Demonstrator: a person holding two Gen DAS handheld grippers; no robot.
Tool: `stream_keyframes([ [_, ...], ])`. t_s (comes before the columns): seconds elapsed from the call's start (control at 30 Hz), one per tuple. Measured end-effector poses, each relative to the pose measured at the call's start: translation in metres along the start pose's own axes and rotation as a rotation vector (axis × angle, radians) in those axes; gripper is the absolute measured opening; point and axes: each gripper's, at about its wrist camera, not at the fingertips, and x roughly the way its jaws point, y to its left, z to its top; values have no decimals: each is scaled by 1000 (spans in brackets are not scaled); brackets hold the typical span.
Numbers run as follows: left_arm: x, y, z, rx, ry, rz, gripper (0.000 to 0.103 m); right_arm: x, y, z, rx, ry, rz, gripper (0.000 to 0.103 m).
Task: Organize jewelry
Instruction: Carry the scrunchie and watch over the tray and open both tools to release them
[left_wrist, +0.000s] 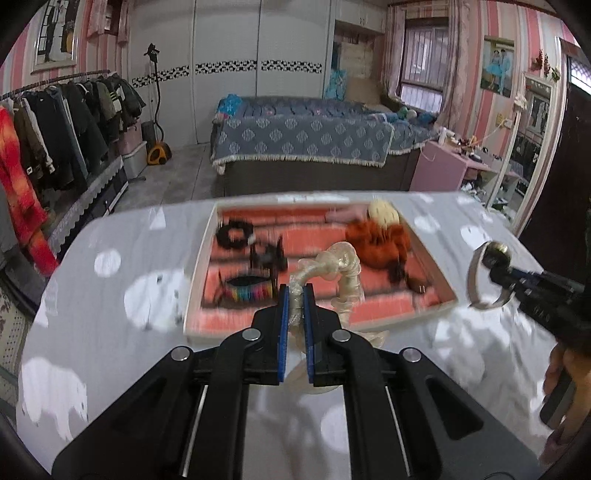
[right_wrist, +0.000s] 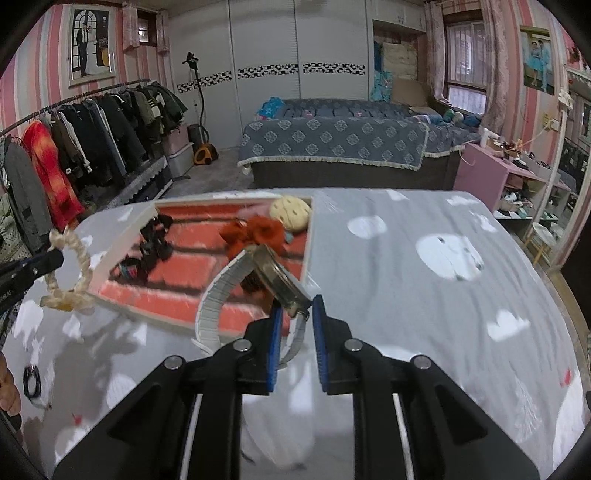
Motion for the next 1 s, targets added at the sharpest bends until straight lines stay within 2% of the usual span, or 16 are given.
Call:
stream_keyframes([
  [0.17, 25, 6, 24, 5, -19, 18, 6, 28, 20, 19, -7, 5, 7, 17],
  [0.3, 50, 18, 28, -25, -5, 26, 6, 49, 30, 24, -13, 12, -5, 16],
  [0.6, 99, 41, 6, -29, 65, 83, 6, 78, 36, 13, -8, 9, -37, 17],
  [1.0, 124, 56, -10, -30, 120, 129, 7, 87, 39, 11, 8, 21, -46, 17],
])
